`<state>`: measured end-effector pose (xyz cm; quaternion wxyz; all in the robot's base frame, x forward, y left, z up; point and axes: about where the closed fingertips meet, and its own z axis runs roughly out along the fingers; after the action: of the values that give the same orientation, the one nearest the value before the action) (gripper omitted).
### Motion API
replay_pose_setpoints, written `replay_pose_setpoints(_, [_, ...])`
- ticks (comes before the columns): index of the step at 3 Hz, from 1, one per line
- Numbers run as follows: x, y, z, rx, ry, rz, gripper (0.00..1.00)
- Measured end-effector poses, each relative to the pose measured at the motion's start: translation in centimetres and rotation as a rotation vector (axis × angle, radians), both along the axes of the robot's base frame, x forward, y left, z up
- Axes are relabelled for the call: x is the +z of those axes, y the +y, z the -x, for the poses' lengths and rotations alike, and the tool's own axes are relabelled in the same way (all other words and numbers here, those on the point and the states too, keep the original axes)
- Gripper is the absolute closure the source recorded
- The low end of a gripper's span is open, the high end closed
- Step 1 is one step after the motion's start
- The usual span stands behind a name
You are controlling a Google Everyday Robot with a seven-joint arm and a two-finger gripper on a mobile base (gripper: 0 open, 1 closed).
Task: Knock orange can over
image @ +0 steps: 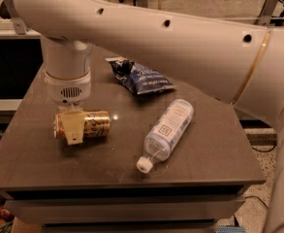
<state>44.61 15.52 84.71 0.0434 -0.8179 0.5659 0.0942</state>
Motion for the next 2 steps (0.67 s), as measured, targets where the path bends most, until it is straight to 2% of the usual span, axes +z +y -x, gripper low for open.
replay_pose_setpoints(1, [-0.58,-0.11,0.12,-0.012,0.006,-0.007,0.82])
replay_pose_setpoints(2, [-1.03,-0.29,0.20,-0.020,0.013,-0.012,0.59])
